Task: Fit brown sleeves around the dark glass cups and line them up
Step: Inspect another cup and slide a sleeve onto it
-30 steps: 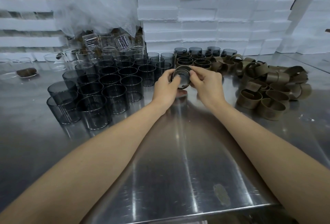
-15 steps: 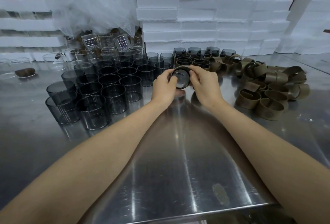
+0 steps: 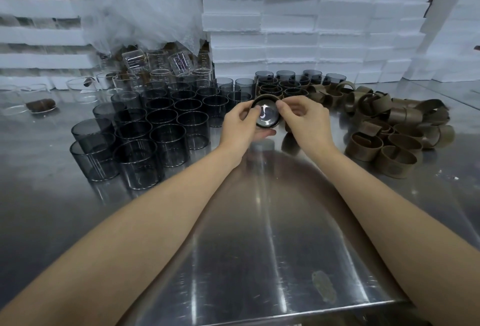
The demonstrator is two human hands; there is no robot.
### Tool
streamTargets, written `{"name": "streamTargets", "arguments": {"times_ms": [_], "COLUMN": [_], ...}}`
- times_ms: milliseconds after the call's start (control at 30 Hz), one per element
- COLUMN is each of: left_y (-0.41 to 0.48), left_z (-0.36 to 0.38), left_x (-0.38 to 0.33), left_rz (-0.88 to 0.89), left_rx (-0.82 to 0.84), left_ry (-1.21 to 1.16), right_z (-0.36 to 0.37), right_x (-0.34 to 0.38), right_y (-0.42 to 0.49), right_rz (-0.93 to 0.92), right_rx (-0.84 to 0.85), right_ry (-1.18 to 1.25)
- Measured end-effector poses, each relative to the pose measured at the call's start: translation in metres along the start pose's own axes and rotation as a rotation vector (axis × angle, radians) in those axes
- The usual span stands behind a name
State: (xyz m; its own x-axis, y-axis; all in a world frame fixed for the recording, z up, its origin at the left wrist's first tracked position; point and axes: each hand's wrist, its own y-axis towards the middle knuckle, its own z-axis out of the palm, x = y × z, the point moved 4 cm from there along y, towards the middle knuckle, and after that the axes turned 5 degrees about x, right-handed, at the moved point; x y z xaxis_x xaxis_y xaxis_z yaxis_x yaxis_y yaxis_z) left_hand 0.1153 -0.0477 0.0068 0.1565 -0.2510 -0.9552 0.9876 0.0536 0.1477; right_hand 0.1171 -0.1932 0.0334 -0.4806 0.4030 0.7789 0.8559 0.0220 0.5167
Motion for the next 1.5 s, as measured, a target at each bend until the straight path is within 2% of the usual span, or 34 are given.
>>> {"name": "streamTargets", "arguments": {"times_ms": [133,233,400,700,933,1167,1500], "left_y": [-0.002,-0.001,-0.001,0.0,0.001,0.003,0.002], "left_z": [0.002,0.003,0.005,0.005,0.005,0.005,0.006], "left_x": [-0.004,-0.004,-0.004,0.002,0.004,0.002,0.002], "left_rz": [0.053,0.045,-0.097,-0.188,-0.273,-0.353,-0.417], "left_rx": [0.091,0.17,0.279,0.22,0.276,0.207,0.16], "left_ry": [-0.1,-0.165,-0.21,-0.079,-0.13,-0.227,-0.342], "right_z": [0.007,0.013,0.013,0.011,0.011,0.015,0.018], "right_x": [0.001,-0.005,-0.013,-0.013,-0.009,-0.008,-0.01], "right_y": [-0.001,0.001,0.002,0.001,-0.003,-0.002,0.001], "right_rz": [0.054,0.162,0.29,0.36,0.513,0.659,0.661], "right_rx": [0.122,0.197,0.228,0.297,0.232,0.173,0.201], "right_ry": [0.038,0.261,0.562,0.707,0.877,1.111,1.261]}}
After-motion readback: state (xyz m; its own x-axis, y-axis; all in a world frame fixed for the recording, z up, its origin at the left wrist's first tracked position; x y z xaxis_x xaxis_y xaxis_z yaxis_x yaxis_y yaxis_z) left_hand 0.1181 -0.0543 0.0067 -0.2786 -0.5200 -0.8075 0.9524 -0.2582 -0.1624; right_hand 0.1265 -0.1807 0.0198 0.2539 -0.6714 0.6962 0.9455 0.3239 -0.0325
